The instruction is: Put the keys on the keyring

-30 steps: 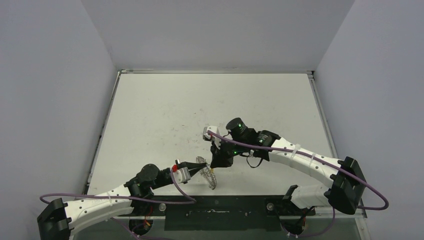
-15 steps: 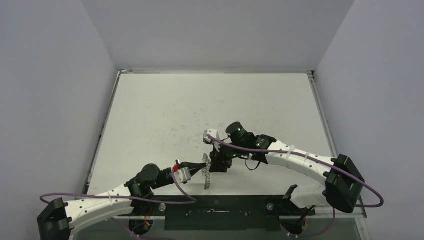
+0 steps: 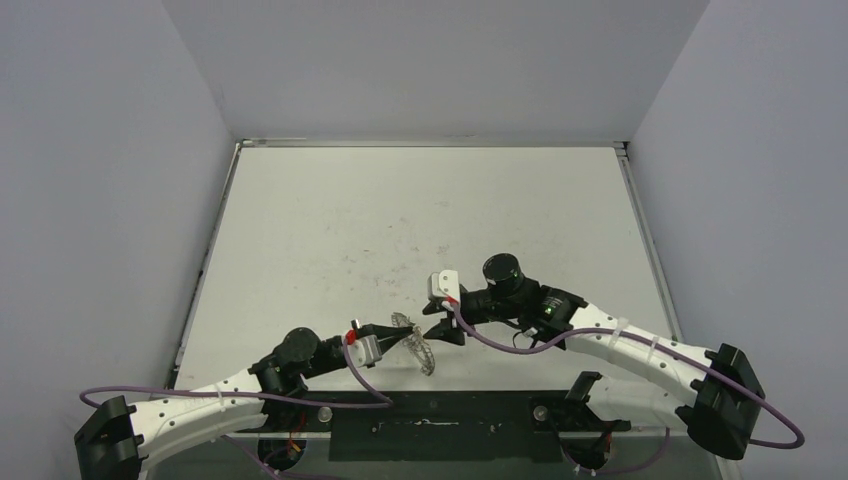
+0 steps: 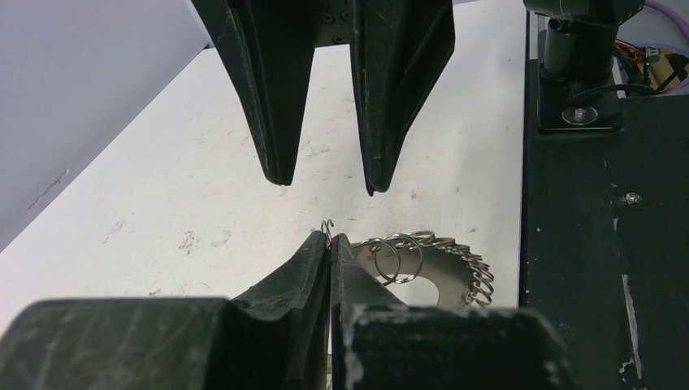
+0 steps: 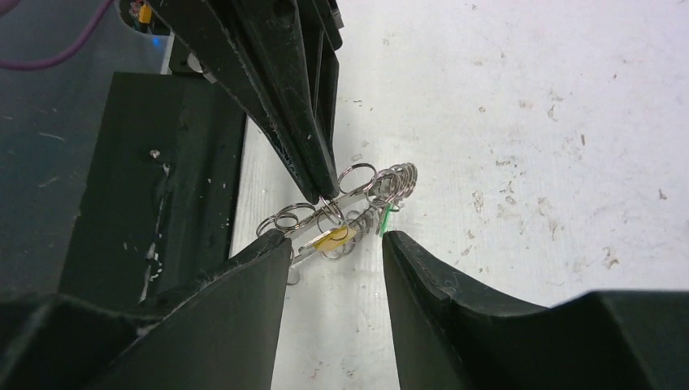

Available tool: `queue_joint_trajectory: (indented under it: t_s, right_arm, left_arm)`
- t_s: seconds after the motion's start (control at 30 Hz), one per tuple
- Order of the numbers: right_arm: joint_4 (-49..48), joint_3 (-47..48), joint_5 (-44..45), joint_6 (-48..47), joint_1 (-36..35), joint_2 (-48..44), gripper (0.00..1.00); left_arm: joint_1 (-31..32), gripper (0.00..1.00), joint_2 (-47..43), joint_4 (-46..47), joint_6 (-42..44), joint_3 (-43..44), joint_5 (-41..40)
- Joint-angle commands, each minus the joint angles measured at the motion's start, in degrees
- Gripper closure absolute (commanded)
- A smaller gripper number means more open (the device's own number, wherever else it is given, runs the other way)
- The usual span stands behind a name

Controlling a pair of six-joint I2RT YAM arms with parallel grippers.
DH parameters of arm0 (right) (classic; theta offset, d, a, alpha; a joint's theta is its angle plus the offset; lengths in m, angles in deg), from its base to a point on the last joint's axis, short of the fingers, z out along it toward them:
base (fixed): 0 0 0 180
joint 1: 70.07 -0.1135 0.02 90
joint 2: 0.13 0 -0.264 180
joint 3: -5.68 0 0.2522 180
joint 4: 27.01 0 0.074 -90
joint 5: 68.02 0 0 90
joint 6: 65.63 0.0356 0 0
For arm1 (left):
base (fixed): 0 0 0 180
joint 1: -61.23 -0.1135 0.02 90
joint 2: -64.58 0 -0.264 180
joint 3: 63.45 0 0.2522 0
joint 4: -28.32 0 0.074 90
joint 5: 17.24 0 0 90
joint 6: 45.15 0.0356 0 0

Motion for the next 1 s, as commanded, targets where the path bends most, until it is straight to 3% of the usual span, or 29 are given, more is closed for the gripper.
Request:
queue_joint_trajectory:
  t_s: [0.0,0.5,0.7,0.83,0.97]
  right_arm:
    - [-9.82,-3.20,-3.69,-8.88,0.33,-1.60,0.54]
    - [-17.40,-4.67,-7.91,-10.64,0.40,3.57,0.67]
    - [-15.44,-3.79,-9.01,-12.68,0.39,5.68,0.77]
    - [-13.65,-3.19,-9.27,-13.83,0.36,6.50,0.96]
    - [-13.04,-2.75,-10.04,-14.16,0.40,5.94,1.00]
  left_arm:
    - [0.33,1.00,-0.86,4.73,0.16,1.54,1.10]
    - [0.29,1.00,-0.92,4.46,0.07,1.57,1.55]
    - [0.31,1.00,-1.02,4.55,0.03,1.52,1.42]
    - [0.29,1.00,-0.95,4.55,0.11,1.54,1.31]
    - [0.36,1.00,-0.94,4.55,0.16,1.56,0.98]
